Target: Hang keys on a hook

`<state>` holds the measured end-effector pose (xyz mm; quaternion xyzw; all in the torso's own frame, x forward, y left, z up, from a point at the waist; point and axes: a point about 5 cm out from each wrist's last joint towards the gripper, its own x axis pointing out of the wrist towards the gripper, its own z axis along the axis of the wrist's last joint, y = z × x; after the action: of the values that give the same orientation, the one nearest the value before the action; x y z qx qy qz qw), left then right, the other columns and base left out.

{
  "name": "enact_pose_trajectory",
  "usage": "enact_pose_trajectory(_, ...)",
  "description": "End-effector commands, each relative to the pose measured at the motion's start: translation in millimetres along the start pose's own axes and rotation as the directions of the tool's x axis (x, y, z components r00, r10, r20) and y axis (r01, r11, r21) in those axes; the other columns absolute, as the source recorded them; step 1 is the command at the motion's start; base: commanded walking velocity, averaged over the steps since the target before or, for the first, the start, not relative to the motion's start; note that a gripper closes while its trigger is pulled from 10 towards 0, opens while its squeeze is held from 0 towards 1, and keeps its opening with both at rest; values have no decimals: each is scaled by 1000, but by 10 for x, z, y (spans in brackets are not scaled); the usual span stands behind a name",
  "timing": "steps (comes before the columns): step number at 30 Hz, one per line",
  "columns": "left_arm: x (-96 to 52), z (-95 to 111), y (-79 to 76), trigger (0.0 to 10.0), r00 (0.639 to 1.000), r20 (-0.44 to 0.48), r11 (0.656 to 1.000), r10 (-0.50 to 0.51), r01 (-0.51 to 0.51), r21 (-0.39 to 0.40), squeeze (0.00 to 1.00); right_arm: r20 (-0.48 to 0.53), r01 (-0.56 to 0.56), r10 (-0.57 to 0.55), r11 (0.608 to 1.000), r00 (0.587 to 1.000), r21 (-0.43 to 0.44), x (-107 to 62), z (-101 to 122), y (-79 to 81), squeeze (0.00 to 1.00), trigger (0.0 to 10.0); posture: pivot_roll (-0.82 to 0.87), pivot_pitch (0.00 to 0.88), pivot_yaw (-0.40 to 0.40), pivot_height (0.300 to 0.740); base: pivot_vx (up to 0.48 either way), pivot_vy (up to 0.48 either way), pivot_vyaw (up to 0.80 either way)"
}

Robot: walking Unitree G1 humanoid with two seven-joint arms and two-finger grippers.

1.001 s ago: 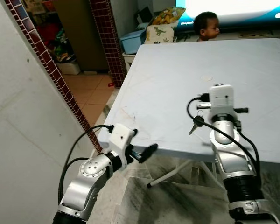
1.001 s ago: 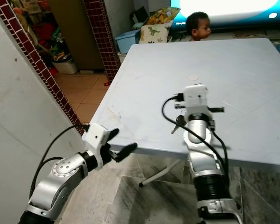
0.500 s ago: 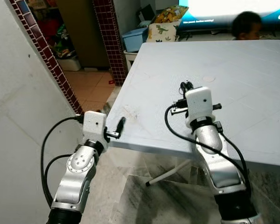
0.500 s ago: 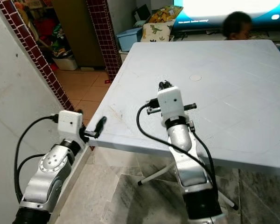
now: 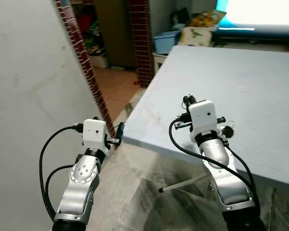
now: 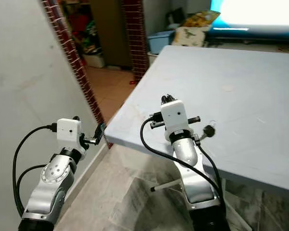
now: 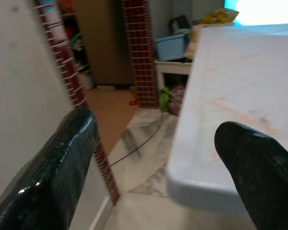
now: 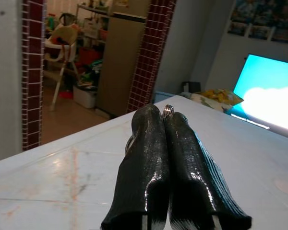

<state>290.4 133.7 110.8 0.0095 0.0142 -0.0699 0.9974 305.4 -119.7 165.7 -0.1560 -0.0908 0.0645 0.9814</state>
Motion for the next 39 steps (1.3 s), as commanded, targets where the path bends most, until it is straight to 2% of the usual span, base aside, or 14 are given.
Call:
enact_pose_trajectory(1,7,-9,105,10000,999,0,998,52,-52,25,0,30,-23,23,1000,999,11,6,91,44,0,10000,-22,0,132,740,0,0,800)
enact_pose_trajectory(14,-33,-50,185,10000,994,4,993,108,-108,46,0,34,-37,37,999,999,15,34,108,51,0,10000,-19,0,124,740,0,0,800)
enact_pose_trajectory(24,-51,-75,193,10000,992,2,991,122,-122,50,0,51,-107,105,993,993,43,25,147,162,0,10000,-18,0,121,740,0,0,800)
enact_pose_trajectory(39,25,-62,170,10000,990,9,989,138,-138,56,0,77,-220,216,974,973,49,-5,193,299,0,10000,-26,0,115,740,0,0,798)
